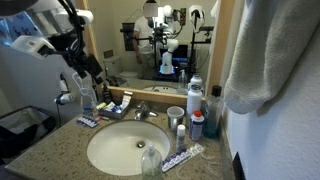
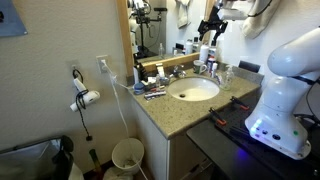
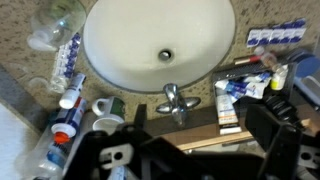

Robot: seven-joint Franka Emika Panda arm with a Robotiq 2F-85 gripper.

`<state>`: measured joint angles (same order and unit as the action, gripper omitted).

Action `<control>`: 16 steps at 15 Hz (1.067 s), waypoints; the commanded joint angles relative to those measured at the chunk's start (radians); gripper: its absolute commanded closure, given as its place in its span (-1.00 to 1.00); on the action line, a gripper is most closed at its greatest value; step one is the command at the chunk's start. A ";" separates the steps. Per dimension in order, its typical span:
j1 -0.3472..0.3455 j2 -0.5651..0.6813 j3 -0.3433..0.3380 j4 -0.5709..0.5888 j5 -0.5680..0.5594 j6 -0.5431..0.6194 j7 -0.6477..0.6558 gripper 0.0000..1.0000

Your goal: Take the towel off the wall and place it on the counter

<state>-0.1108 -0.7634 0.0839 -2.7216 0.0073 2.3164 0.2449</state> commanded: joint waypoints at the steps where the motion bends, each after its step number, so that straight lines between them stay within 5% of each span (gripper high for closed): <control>1: -0.133 0.119 0.060 0.103 -0.108 0.090 0.145 -1.00; 10: -0.433 0.167 0.179 0.316 -0.503 0.138 0.564 -1.00; 16: -0.558 0.207 0.186 0.454 -0.899 0.116 0.884 -1.00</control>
<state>-0.6164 -0.6032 0.2593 -2.3526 -0.7303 2.4544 0.9943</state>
